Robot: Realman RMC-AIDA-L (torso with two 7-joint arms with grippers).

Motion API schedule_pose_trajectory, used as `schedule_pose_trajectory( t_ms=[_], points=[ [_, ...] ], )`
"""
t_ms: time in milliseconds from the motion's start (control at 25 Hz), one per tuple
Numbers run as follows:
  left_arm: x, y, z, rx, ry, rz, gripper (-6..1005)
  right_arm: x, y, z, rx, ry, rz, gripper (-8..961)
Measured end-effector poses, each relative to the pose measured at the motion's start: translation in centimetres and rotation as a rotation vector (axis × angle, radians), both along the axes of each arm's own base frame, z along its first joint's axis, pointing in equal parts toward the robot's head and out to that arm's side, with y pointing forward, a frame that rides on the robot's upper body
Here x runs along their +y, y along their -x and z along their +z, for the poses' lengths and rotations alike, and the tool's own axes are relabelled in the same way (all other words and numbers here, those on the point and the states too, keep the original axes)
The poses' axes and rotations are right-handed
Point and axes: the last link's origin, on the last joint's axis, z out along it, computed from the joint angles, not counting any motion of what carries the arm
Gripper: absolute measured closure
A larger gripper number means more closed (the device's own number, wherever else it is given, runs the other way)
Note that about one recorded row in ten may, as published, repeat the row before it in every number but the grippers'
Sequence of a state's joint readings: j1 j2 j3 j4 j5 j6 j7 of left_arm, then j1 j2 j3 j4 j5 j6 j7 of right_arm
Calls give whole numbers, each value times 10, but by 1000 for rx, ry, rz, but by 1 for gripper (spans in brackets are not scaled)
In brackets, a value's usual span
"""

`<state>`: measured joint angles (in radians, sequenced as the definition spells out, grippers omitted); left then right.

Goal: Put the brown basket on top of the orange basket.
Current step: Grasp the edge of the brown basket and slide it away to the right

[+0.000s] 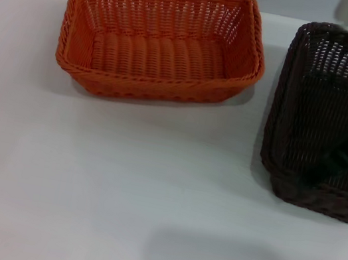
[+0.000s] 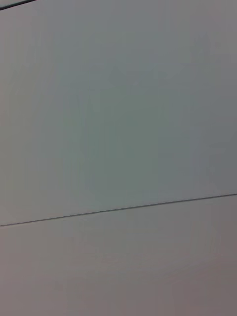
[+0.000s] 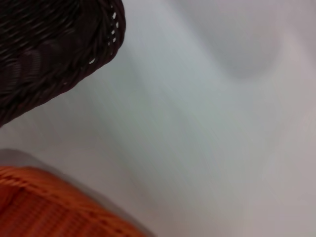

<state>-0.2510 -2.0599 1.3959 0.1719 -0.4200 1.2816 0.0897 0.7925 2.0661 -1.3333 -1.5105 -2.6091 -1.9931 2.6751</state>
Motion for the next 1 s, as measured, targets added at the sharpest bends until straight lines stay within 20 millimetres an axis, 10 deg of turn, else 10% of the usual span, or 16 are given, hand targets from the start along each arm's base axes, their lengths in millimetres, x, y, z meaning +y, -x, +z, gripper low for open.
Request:
schedule_pose_trajectory(
  t_ms=[1000],
  points=[
    [15, -5, 1, -17, 6, -12, 152, 19, -25, -55, -58, 55, -19, 316]
  ],
)
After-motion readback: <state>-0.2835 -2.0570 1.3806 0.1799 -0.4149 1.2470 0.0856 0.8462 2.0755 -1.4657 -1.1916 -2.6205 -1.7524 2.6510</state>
